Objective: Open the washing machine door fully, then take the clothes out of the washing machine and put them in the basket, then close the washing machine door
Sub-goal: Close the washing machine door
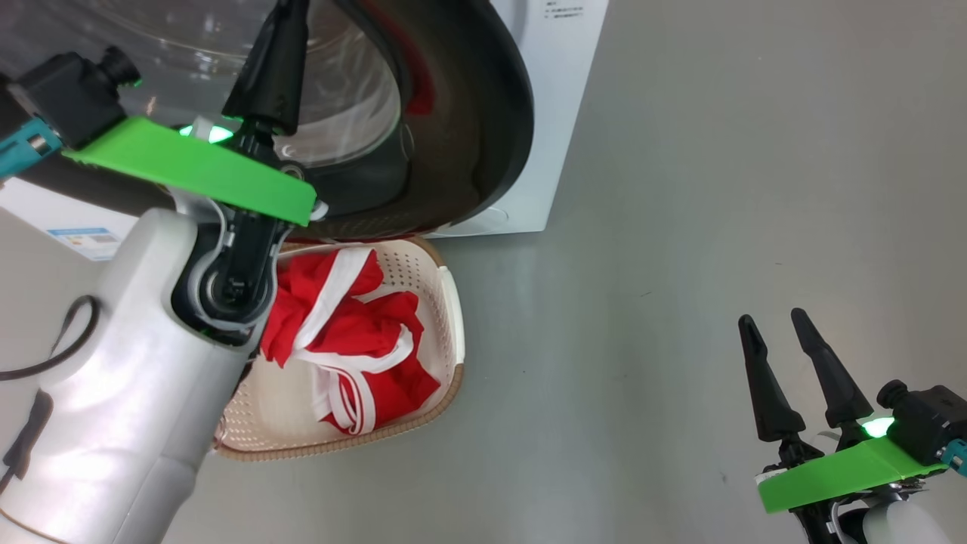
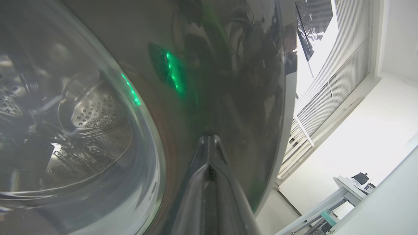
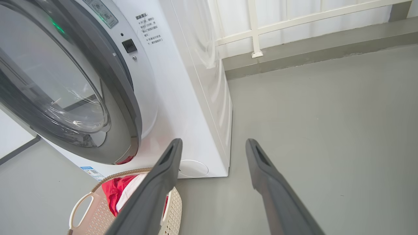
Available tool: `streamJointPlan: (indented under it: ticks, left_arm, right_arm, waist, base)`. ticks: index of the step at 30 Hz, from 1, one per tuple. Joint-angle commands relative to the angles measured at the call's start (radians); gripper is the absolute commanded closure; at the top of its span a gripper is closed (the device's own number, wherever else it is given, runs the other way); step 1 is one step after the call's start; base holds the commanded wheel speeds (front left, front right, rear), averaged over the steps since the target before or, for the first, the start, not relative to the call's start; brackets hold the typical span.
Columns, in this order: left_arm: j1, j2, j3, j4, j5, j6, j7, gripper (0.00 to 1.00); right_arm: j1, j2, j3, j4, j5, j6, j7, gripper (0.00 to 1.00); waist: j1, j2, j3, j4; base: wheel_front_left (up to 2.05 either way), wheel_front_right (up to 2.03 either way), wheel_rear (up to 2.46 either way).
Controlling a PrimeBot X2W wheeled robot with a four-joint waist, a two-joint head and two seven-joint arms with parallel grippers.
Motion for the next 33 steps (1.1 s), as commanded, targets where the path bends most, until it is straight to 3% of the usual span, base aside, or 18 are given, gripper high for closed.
streamJointPlan:
  ticks: [1,17,33]
  left_arm:
    - [-0.031,0.024,0.045,-0.009,0.027,-0.007,-0.007,1.0]
    - [0.207,0.032,0.069,-0.009,0.099,-0.007,-0.007,1.0]
    - [0.602,0.038,0.221,-0.012,0.205,-0.007,-0.007,1.0]
  right_arm:
    - [-0.017,-0.003,0.018,-0.021,0.009,0.007,-0.006,0.0]
    - [0.037,-0.021,0.006,-0.011,0.004,0.007,-0.006,0.0]
    - [0.128,-0.049,0.008,-0.007,0.0,0.007,-0.006,0.0]
  waist:
    - [0.0,0.0,0.002,-0.014]
    - [0.0,0.0,-0.088,0.014]
    - [0.0,0.0,-0.194,0.048]
  base:
    - [0.0,0.0,0.0]
    - [0.0,0.0,0.0]
    - [0.0,0.0,0.0]
